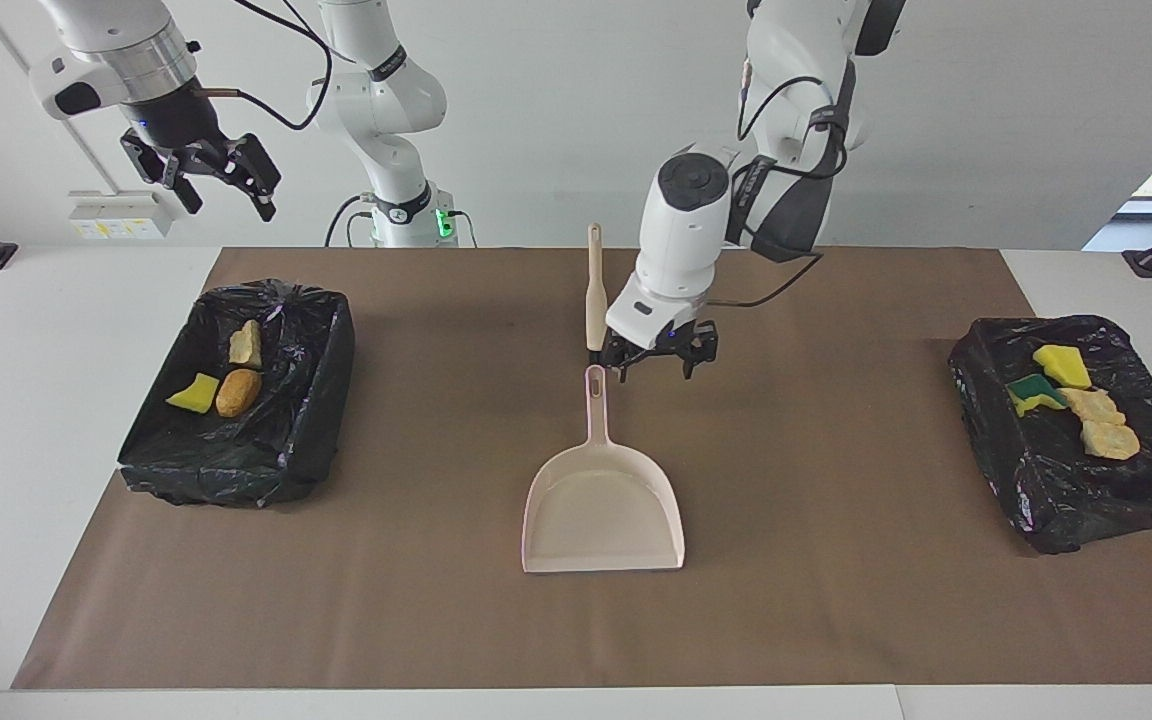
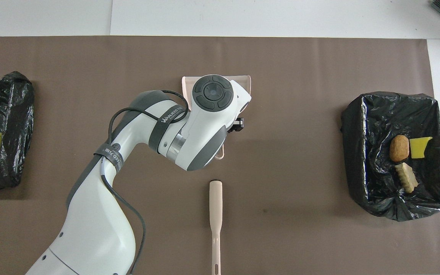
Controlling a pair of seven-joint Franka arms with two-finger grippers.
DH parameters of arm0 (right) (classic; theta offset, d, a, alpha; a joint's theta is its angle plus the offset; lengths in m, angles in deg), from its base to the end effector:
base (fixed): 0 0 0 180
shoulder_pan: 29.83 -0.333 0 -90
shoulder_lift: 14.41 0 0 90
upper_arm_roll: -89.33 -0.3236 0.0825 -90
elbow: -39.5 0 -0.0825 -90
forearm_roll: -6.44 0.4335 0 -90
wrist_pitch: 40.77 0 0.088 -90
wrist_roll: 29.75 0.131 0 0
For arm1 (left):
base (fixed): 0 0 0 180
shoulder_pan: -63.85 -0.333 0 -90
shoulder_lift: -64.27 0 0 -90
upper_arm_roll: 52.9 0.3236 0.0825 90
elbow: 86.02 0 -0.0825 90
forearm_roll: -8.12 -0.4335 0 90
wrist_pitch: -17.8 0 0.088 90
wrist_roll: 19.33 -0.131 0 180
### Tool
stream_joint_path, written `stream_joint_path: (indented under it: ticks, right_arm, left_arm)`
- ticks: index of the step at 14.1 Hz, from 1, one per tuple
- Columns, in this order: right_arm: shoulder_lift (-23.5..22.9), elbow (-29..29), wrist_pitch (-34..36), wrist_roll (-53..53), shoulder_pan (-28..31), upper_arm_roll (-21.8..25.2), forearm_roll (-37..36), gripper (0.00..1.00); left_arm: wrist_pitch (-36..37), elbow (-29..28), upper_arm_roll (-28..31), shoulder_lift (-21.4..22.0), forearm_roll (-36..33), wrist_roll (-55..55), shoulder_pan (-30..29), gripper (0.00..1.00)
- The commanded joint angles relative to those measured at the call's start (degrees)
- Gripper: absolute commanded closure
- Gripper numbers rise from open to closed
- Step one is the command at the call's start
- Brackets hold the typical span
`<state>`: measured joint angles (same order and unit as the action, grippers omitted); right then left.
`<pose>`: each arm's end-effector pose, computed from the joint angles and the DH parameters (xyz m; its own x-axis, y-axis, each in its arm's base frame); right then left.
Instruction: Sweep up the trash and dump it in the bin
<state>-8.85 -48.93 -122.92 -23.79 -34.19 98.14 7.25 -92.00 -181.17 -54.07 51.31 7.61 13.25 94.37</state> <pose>0.5555 -0.0458 0.6660 0.9839 -0.1778 -0.0166 -0.1782 -0.9836 -0.0273 0.5816 -0.3571 0.4452 0.9995 0.0134 0.0270 0.0131 -0.9998 0.0126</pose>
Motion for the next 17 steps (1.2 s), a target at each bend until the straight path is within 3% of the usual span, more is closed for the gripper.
stream_joint_path:
  ticks: [1, 3, 5, 7, 10, 14, 15, 17]
  right_arm:
    - [0.8, -1.0, 0.1, -1.6, 0.7, -0.5, 0.3, 0.0]
    - [0.8, -0.9, 0.1, -1.7, 0.7, -0.5, 0.3, 0.0]
    - [0.8, -1.0, 0.2, -1.9, 0.7, -0.5, 0.2, 0.0]
    - [0.9, -1.4, 0.0, -3.8, 0.6, -0.6, -0.8, 0.0]
    - [0.9, -1.6, -0.4, -4.1, 0.7, -0.6, -1.4, 0.0]
    - [0.9, -1.7, -0.3, -4.2, 0.7, -0.6, -1.4, 0.0]
    - [0.9, -1.7, -0.3, -4.2, 0.7, -0.6, -1.4, 0.0]
    - [0.9, -1.7, -0.2, -4.2, 0.7, -0.6, -1.4, 0.0]
  left_arm:
    - [3.5, -12.6, 0.2, 15.8, 0.2, -8.6, -5.4, 0.0]
    - [11.2, -12.1, 0.3, 19.9, 0.2, -13.7, -9.7, 0.0]
    - [13.1, -11.4, 0.4, 23.0, 0.2, -20.2, -14.7, 0.0]
    - [17.6, -6.7, 0.5, 23.8, 0.3, -28.8, -19.5, 0.0]
    - [26.6, 4.8, 0.6, 20.5, 0.2, -33.6, -22.6, 0.0]
    - [36.1, 20.0, 1.0, 11.3, 0.3, -33.8, -24.0, 0.0]
    - [37.7, 22.9, 0.9, 9.8, 0.4, -33.8, -25.0, 0.0]
    - [38.3, 23.0, 0.6, 10.6, -0.1, -34.2, -25.2, 0.0]
